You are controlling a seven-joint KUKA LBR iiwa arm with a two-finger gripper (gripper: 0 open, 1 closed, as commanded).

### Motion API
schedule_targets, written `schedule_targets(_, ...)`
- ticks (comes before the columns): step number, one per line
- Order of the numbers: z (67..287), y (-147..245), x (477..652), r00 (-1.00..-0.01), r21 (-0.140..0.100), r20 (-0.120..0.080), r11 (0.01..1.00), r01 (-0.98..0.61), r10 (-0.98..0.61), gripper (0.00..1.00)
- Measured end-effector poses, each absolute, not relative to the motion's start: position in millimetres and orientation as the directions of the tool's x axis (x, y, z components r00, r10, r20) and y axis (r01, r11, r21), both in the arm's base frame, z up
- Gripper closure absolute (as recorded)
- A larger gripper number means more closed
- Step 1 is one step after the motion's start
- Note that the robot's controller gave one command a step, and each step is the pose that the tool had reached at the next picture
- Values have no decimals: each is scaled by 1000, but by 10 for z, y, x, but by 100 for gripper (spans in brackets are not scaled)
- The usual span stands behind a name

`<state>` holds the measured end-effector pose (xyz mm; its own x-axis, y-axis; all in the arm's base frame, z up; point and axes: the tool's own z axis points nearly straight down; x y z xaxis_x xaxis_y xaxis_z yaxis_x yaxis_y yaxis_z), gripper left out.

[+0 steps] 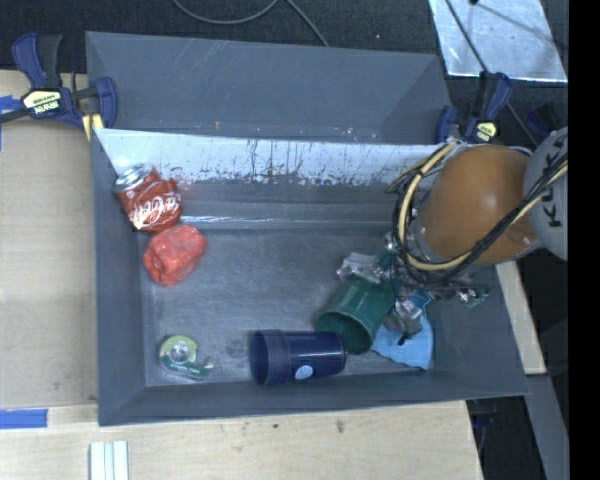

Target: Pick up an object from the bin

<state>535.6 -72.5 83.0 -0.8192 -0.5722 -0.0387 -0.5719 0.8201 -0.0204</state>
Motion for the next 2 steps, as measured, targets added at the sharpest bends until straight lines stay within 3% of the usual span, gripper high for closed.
schedule_targets(2, 1084, -733, 5332, -821, -16, -30, 821, -570, -571, 100)
